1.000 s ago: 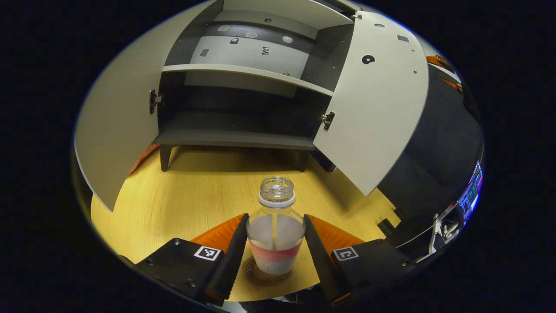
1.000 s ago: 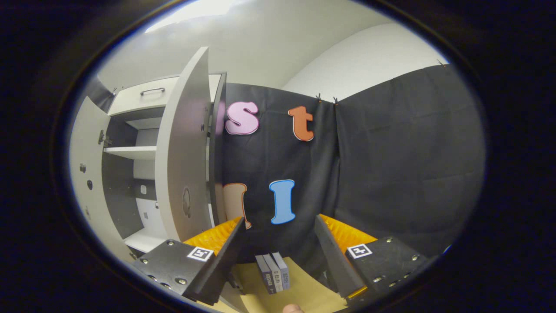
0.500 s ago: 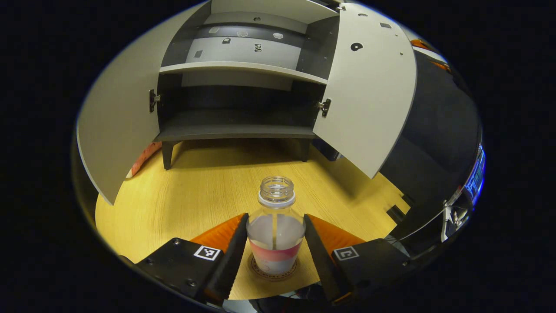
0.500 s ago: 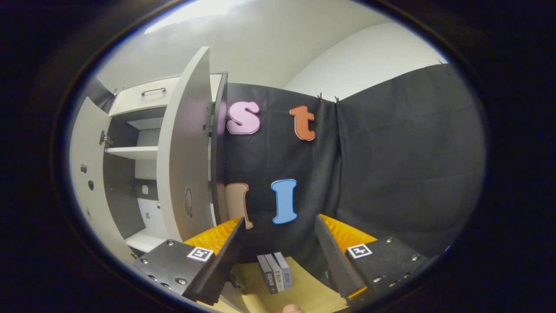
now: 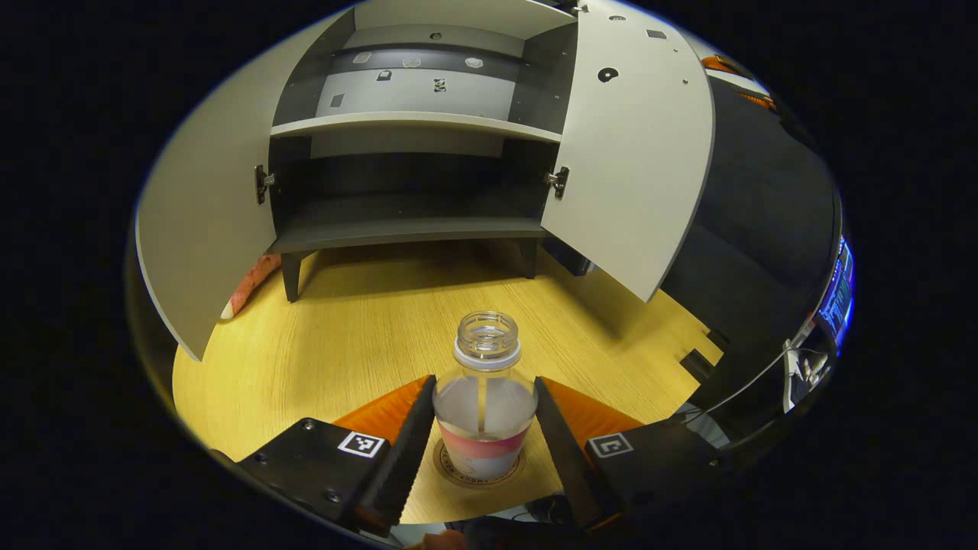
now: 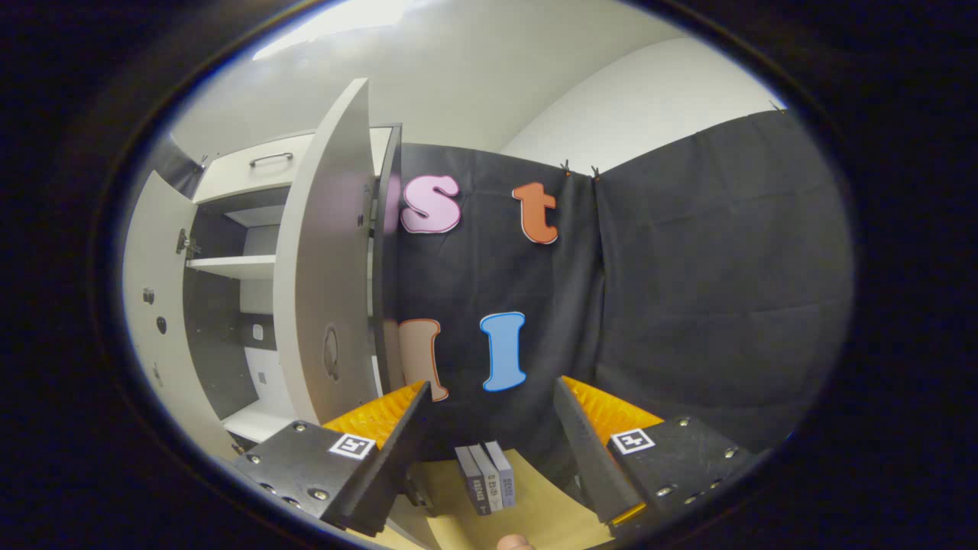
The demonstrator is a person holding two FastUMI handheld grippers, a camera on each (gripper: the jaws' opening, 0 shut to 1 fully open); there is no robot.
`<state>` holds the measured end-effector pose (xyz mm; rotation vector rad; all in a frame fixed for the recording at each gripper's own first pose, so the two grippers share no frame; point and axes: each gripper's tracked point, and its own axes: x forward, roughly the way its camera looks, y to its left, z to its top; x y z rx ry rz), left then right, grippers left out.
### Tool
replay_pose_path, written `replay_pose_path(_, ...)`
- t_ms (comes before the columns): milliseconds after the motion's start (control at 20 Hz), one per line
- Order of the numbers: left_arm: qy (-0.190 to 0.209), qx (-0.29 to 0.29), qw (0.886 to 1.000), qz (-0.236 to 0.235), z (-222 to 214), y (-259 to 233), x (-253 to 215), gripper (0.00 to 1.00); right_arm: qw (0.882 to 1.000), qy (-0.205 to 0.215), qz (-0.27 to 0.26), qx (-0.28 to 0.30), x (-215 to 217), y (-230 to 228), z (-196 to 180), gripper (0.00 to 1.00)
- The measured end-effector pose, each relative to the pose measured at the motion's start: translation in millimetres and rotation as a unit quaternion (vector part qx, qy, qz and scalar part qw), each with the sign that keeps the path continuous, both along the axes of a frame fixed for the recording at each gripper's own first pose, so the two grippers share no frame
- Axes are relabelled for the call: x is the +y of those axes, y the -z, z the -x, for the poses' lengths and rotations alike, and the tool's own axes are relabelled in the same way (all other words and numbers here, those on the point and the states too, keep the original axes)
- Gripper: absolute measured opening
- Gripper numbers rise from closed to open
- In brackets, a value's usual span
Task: Grasp the bottle in the cabinet with the left hand and place it on the coaster, then close the right door with the right hand and the left door with the left hand.
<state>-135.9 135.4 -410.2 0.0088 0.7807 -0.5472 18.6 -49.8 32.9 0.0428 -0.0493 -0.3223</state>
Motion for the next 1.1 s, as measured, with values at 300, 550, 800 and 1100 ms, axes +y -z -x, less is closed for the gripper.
replay_pose_path(300,0.014,-0.004,1.0,-0.012,10,-6,-1,0.82,1.0,-0.012,-0.001,0.002,7,2,-4,0.96)
replay_pose_path(550,0.006,-0.014,1.0,-0.01,10,-20,-2,0.82,1.0,-0.021,0.0,0.007,14,6,-10,0.96)
replay_pose_path(800,-0.012,-0.044,0.999,0.012,-2,-56,-4,0.8,1.0,-0.024,0.001,0.007,14,7,-10,0.96)
replay_pose_path(1100,-0.067,-0.111,0.991,0.043,-43,-139,0,0.79,1.0,-0.022,0.003,0.007,11,9,-5,0.93)
